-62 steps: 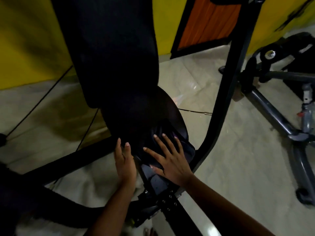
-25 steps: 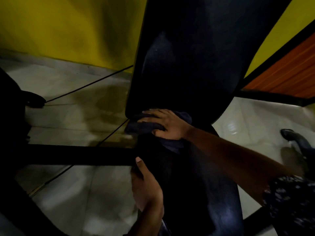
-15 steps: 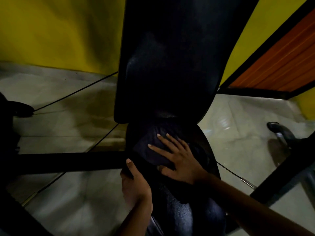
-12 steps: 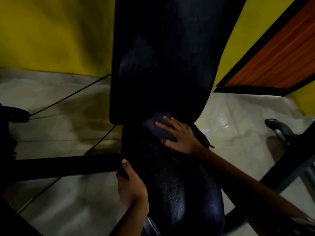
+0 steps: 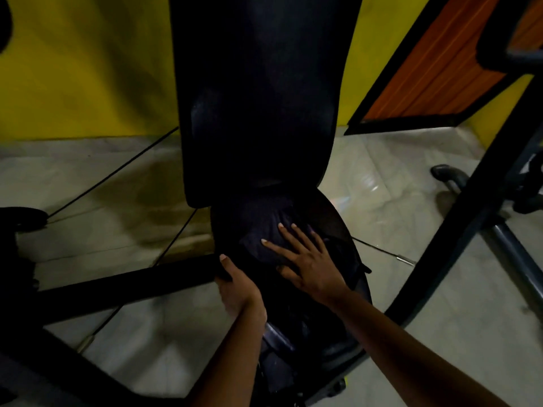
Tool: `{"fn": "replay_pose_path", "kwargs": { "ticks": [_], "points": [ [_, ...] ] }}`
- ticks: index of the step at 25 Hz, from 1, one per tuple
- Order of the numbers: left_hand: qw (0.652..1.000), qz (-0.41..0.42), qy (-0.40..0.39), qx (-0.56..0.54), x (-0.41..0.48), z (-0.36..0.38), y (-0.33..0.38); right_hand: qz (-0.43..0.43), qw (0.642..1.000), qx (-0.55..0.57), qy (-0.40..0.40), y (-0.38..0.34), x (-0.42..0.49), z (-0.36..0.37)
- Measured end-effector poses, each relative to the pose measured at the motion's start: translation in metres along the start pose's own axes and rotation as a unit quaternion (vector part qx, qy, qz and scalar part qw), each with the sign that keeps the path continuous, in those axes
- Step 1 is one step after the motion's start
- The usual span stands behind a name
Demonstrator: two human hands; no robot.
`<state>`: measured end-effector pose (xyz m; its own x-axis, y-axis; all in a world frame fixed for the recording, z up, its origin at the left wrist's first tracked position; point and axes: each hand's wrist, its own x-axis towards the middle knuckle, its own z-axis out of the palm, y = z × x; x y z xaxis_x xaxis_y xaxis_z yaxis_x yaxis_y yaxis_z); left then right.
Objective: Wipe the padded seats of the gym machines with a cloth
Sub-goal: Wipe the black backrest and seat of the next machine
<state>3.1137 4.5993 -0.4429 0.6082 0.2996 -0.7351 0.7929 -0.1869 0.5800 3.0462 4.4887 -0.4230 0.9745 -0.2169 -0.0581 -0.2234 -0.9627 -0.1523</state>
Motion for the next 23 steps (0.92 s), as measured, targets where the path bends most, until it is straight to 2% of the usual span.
{"fn": "replay_pose_path", "kwargs": {
  "ticks": [3, 6, 8, 10, 13, 17, 21, 23],
  "points": [
    [0.996, -0.010, -0.069, -0.052, 0.014, -0.001, -0.005, 0.019, 0.999, 0.045, -0.008, -0.020, -0.027, -0.007],
    [0.978, -0.042, -0.167, -0.120, 0.014, -0.018, -0.010, 0.065, 0.989, 0.129, 0.038, -0.048, -0.054, -0.013],
    [0.964, -0.054, -0.218, -0.141, 0.005, -0.034, -0.018, 0.128, 0.962, 0.234, 0.052, -0.067, -0.061, -0.029],
    [0.959, -0.031, -0.262, -0.106, -0.018, -0.064, -0.020, 0.161, 0.935, 0.309, 0.070, -0.082, -0.069, -0.054],
    [0.958, 0.037, -0.282, -0.023, -0.050, -0.125, -0.013, 0.193, 0.900, 0.378, 0.097, -0.107, -0.092, -0.084],
    [0.953, 0.107, -0.283, 0.004, -0.081, -0.206, -0.010, 0.248, 0.813, 0.495, 0.180, -0.153, -0.137, -0.108],
    [0.950, 0.163, -0.265, -0.008, -0.127, -0.295, -0.026, 0.213, 0.807, 0.517, 0.190, -0.226, -0.189, -0.130],
    [0.953, 0.184, -0.233, -0.055, -0.144, -0.347, -0.040, 0.190, 0.804, 0.531, 0.188, -0.270, -0.215, -0.142]
  ]
}}
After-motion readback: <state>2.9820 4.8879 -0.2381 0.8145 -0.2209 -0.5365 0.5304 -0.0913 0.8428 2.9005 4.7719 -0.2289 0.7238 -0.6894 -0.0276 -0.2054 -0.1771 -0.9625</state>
